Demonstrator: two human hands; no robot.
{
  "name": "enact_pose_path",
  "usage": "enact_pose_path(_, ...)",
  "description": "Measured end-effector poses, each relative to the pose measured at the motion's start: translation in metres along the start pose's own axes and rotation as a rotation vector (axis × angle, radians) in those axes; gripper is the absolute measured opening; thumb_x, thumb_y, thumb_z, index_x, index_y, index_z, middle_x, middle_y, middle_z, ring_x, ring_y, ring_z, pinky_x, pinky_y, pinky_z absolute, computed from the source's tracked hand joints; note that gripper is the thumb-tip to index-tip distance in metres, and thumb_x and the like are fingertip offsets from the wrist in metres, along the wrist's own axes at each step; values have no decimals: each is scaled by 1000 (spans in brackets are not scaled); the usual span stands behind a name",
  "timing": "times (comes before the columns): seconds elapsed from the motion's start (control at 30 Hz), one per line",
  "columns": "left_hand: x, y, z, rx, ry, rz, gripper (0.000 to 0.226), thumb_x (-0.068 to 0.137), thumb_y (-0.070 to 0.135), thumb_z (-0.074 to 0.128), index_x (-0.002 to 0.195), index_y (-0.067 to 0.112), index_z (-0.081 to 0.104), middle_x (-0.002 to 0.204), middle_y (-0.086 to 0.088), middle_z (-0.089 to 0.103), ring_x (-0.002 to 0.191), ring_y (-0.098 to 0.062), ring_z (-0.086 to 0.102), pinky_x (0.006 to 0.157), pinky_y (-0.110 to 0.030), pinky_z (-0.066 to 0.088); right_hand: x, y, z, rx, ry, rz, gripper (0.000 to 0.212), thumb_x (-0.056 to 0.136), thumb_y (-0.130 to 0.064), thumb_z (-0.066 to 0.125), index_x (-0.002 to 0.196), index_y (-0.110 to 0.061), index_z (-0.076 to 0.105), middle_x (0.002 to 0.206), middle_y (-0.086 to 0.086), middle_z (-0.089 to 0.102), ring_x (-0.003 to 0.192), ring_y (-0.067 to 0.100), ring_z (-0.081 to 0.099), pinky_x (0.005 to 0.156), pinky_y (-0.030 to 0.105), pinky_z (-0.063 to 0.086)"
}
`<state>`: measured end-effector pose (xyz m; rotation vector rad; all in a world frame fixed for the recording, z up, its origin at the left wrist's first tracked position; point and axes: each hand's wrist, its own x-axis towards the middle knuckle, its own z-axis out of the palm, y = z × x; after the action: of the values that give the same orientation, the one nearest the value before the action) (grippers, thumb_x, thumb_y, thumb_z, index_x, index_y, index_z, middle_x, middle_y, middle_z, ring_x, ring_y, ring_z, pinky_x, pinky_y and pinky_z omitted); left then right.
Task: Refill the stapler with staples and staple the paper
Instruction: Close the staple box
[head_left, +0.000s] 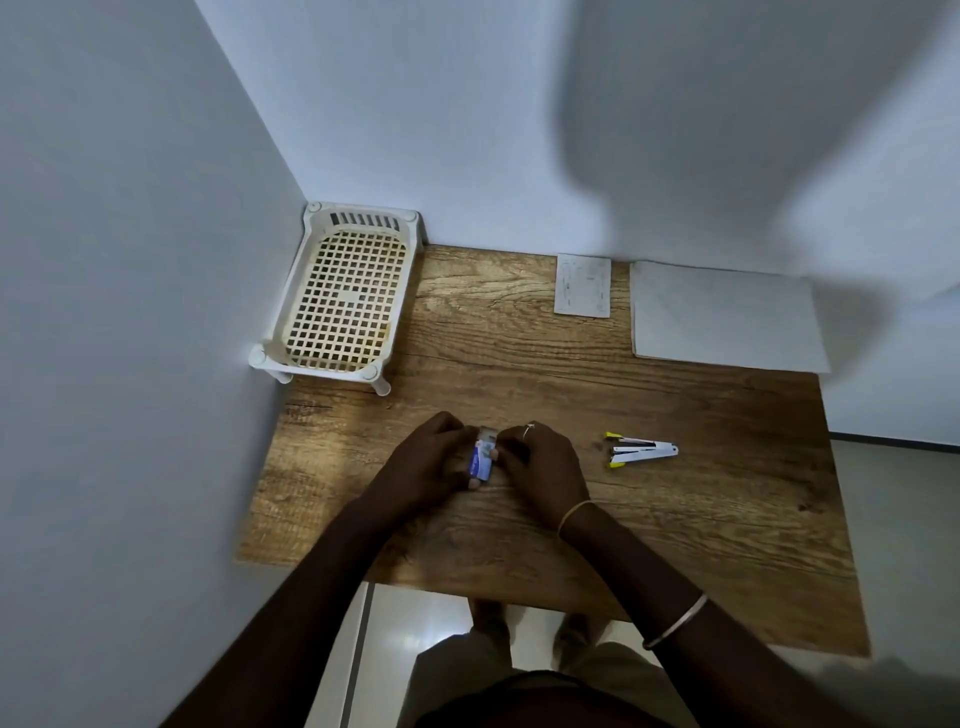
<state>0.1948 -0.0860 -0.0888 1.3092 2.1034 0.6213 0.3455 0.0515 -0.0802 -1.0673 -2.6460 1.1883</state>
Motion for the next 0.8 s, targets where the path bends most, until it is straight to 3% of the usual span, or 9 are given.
enact_pose_path(0.23,2,-4,6,7,-9,19,71,73,45,84,136,23,59,123,11,54,105,-5,55,80,-23,47,4,1,4,16,-17,47,17,89,-32,72,103,-24,75,104,-2,72,98,15,65,83,28,48)
enact_pose_path(0.47,9,-6,3,35,-40,22,61,68,54,78,123,39,57,113,27,44,98,4,51,71,-12,36,16,-2,1,-14,-117,84,17,82,-37,75,98,-32,74,101,-8,70,94,12,64,76,26,44)
enact_pose_path(0.67,18,-7,-1,68,-99,48,66,63,59,78,120,34,56,115,16,47,96,-4,53,70,-21,43,18,-3,3,-60,-129,65,8,82,-33,72,90,-35,71,89,-13,63,88,12,62,71,26,40)
enact_pose_path(0.8,19,-6,-2,98,-133,54,63,63,53,84,117,37,54,112,16,45,94,-5,52,64,-17,37,17,-2,4,-67,-123,66,6,83,-32,73,86,-34,68,85,-15,59,85,12,63,70,28,45)
